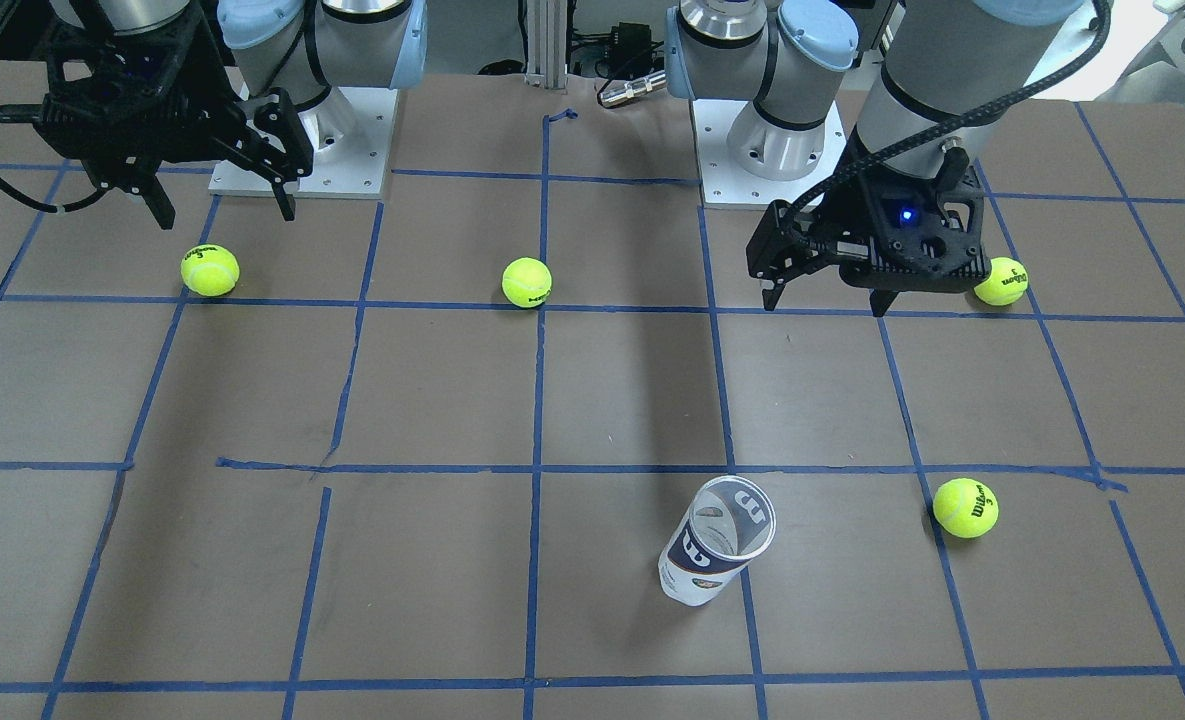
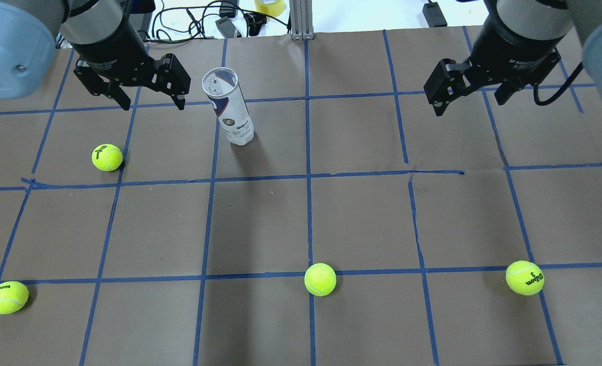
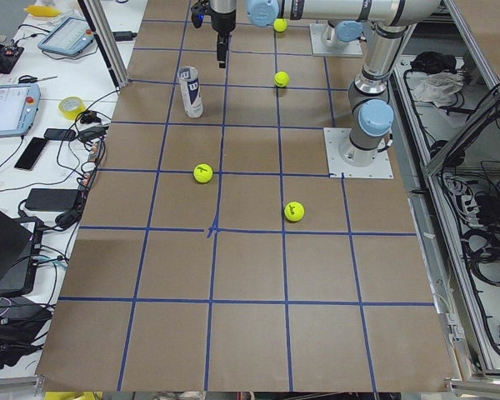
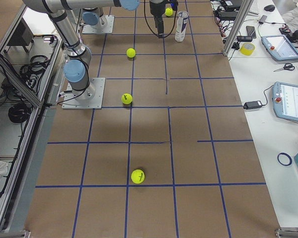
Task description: Lift up tennis ball bucket
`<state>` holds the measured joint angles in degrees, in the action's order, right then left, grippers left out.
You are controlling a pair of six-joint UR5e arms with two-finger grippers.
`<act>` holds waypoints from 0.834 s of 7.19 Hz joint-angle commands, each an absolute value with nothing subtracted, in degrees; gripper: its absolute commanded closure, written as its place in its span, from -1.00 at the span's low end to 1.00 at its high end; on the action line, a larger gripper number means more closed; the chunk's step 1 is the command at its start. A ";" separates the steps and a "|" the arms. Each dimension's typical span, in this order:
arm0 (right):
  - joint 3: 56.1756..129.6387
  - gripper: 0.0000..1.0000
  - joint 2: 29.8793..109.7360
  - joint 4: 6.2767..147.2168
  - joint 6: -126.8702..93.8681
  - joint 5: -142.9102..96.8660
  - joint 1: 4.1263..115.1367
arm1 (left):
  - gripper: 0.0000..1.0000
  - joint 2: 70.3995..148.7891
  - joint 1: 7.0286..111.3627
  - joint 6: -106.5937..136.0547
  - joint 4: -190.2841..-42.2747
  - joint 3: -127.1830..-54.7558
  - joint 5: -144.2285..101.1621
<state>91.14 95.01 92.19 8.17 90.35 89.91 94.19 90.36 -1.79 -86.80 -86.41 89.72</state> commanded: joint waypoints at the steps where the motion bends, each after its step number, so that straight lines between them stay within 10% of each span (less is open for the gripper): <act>1: 91.14 -1.00 95.01 92.02 8.26 90.35 89.91 | -1.00 93.09 90.70 0.16 -86.84 -86.40 86.33; 6: 91.14 -1.00 95.01 92.11 8.26 90.44 89.82 | -1.00 91.32 90.44 0.79 -90.44 -86.31 86.92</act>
<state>91.14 95.01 92.11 8.26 90.44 89.83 91.38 90.40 0.65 -89.93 -86.32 86.80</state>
